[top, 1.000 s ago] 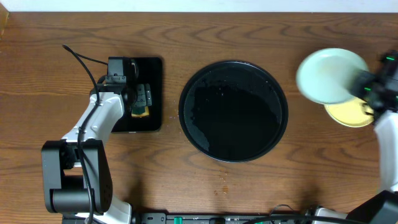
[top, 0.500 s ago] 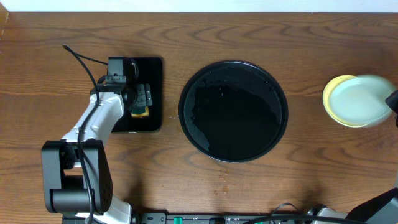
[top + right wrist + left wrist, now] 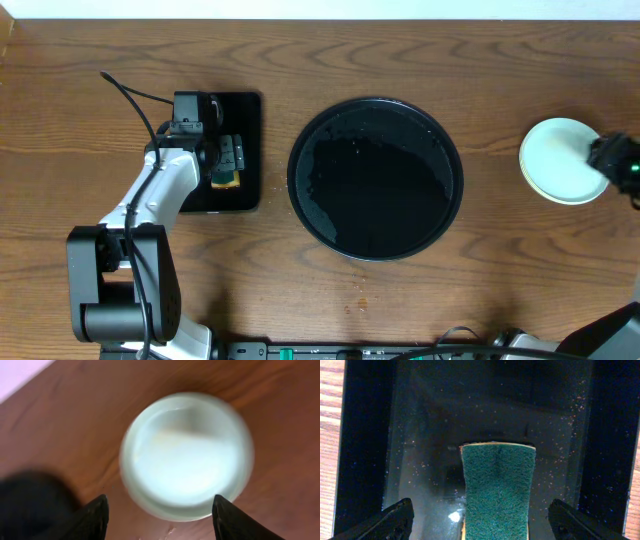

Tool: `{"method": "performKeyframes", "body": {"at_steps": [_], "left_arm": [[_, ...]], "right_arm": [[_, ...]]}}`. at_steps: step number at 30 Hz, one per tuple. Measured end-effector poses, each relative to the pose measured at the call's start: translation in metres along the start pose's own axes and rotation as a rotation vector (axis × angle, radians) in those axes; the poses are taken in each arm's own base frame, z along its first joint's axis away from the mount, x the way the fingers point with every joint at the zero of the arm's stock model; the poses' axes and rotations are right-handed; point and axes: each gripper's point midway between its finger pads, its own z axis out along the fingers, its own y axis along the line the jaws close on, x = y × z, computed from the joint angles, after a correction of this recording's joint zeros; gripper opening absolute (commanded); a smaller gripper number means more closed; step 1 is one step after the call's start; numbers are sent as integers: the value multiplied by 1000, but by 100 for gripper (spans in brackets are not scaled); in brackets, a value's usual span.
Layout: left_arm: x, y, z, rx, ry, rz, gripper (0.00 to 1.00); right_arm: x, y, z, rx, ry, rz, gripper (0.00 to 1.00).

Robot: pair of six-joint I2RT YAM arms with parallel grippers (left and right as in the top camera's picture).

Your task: Clean dirty plates on tray and stack at the side

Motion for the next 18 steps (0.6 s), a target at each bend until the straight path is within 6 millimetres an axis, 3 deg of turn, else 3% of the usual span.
{"method": "performKeyframes", "body": {"at_steps": [5, 7, 8, 9, 14, 18], "left_arm": [[0, 0, 0, 0, 0, 0, 86], [0, 0, 0, 0, 0, 0, 86], [0, 0, 0, 0, 0, 0, 86], [0, 0, 0, 0, 0, 0, 86], [0, 0, 0, 0, 0, 0, 87], [0, 0, 0, 0, 0, 0, 86]], "right_arm": [[36, 77, 11, -169, 121, -247, 71], [52, 106, 12, -230, 161, -341, 79], [60, 122, 13, -260, 174, -391, 93], [67, 136, 13, -288, 186, -436, 99], [105, 194, 7, -409, 239, -612, 99], [128, 222, 2, -468, 267, -692, 99]]}}
